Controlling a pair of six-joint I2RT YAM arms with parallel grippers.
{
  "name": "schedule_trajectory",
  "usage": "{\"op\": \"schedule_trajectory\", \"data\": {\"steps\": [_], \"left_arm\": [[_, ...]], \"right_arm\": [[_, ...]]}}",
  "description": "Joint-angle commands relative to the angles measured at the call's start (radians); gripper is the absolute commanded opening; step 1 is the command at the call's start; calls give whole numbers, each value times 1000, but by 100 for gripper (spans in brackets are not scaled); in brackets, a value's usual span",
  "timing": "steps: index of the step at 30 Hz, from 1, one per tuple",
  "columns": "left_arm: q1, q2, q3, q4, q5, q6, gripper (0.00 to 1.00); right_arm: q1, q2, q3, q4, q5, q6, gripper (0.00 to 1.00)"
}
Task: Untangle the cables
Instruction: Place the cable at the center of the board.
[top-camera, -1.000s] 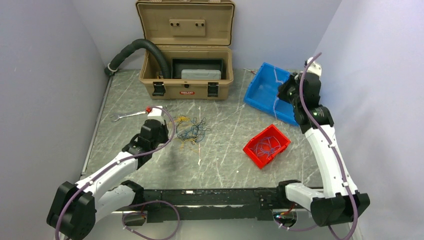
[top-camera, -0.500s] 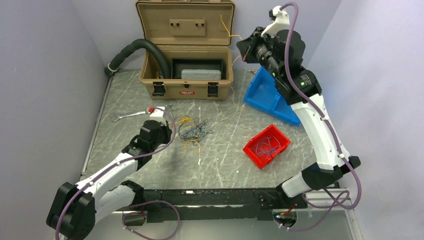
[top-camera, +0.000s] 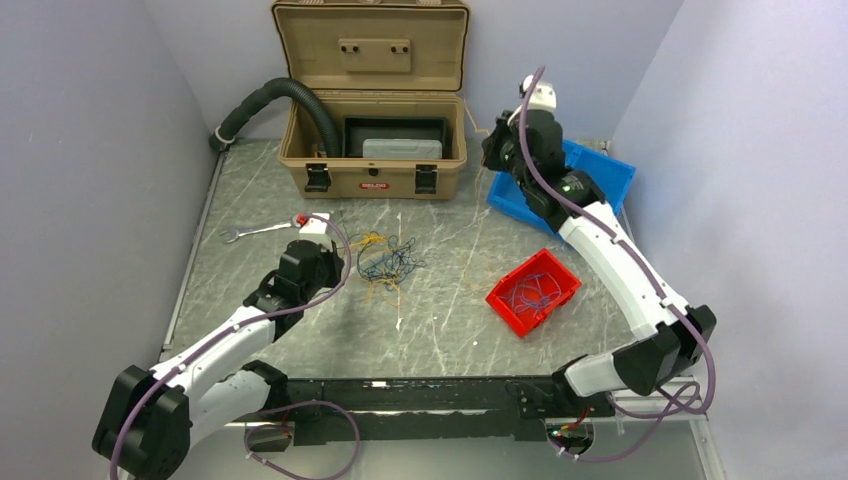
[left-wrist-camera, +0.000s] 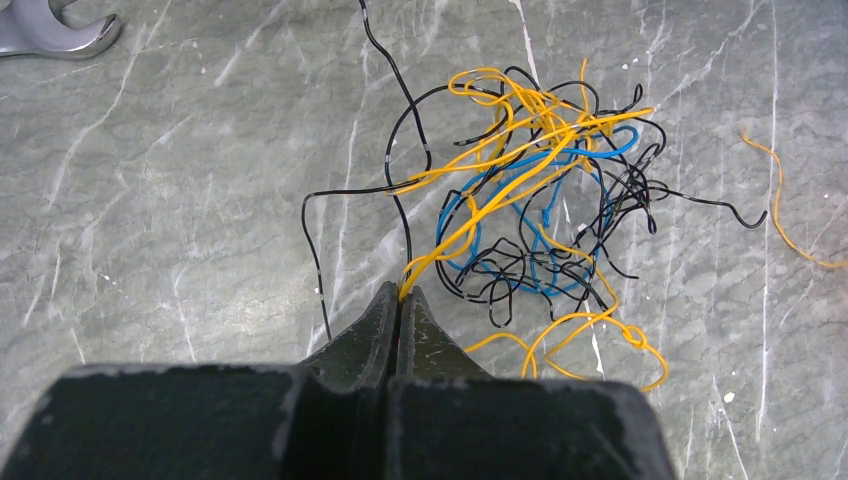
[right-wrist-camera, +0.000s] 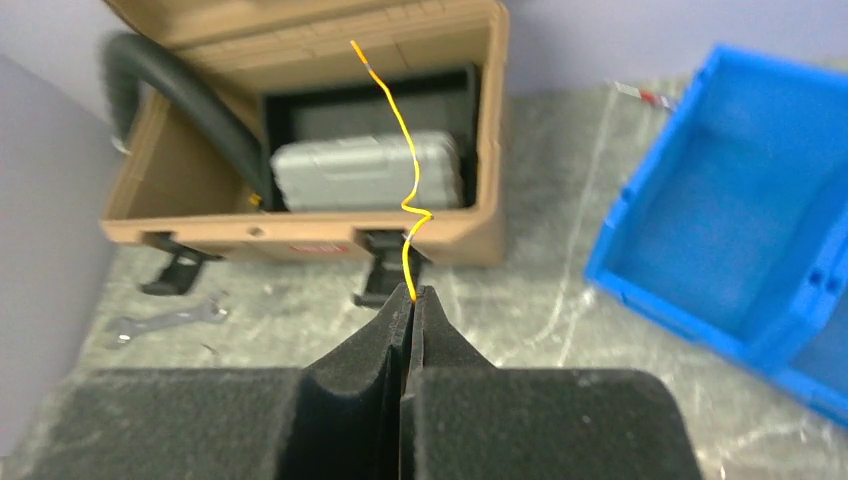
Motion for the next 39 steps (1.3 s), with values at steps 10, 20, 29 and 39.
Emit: {"op": "schedule_trajectory", "data": {"steps": [10,20,29,39], "left_arm": [[1,-23,2,29,0,16,0],[3,-20,4,30,7,16,0],[2,-20,4,29,6,18,0],[2,-15,5,32,10,18,0]], "right_arm": [[-40,30,-169,-22,119,68,0],[-96,248,-157,-211,71,24,0],[-69,312,-293,-212,-157,-138,0],[-13,295,-418,-161,-256,-164,5]]}}
